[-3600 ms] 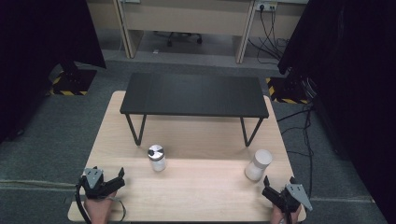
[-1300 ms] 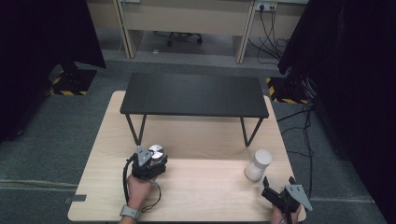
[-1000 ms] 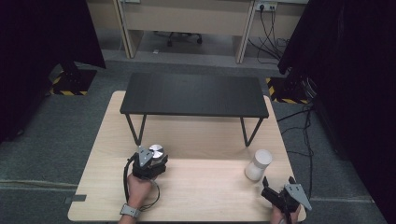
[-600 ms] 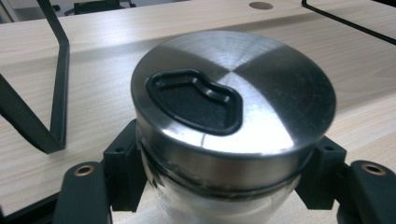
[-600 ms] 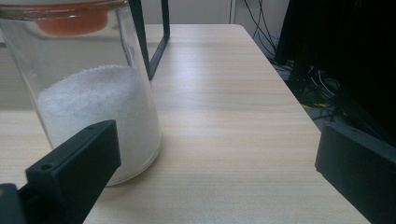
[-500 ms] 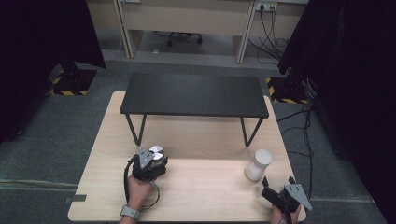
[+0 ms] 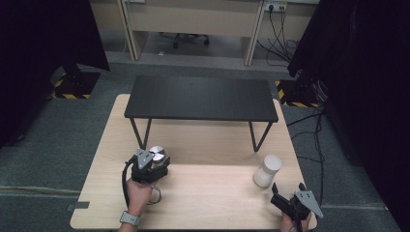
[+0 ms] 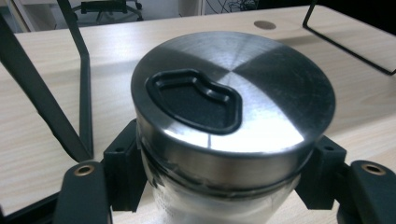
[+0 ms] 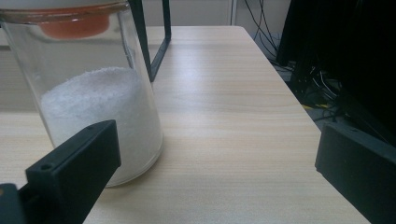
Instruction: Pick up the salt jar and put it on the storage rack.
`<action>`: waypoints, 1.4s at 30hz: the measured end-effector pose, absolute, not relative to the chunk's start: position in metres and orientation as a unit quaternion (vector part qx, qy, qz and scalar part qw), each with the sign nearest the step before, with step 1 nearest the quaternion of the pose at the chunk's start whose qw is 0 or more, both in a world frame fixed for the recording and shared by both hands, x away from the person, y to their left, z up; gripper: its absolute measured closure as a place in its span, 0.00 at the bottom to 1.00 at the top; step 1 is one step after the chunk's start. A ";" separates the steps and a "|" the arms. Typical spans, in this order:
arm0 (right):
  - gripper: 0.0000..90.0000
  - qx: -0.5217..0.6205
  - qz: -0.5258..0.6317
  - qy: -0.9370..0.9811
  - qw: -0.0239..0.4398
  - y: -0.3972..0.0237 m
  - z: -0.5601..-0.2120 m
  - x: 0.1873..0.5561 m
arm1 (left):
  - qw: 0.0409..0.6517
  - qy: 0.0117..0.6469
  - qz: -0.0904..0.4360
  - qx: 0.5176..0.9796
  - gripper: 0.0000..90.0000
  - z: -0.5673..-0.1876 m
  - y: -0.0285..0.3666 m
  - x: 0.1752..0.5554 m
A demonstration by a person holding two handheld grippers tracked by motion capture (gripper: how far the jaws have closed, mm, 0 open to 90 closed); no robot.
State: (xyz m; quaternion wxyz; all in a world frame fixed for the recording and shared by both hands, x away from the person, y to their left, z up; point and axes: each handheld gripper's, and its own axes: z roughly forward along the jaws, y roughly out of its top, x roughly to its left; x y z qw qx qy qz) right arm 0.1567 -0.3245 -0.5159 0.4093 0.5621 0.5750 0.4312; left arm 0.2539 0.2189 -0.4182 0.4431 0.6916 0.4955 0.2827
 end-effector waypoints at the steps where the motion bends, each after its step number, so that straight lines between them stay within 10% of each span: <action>1: 0.00 0.562 0.432 0.575 0.409 -0.325 -0.516 0.157 | 0.440 0.495 0.287 0.692 0.35 -0.415 0.218 0.254; 42: 0.00 0.557 0.442 0.572 0.409 -0.327 -0.518 0.155 | 0.467 0.451 0.340 0.680 0.35 -0.251 0.216 0.279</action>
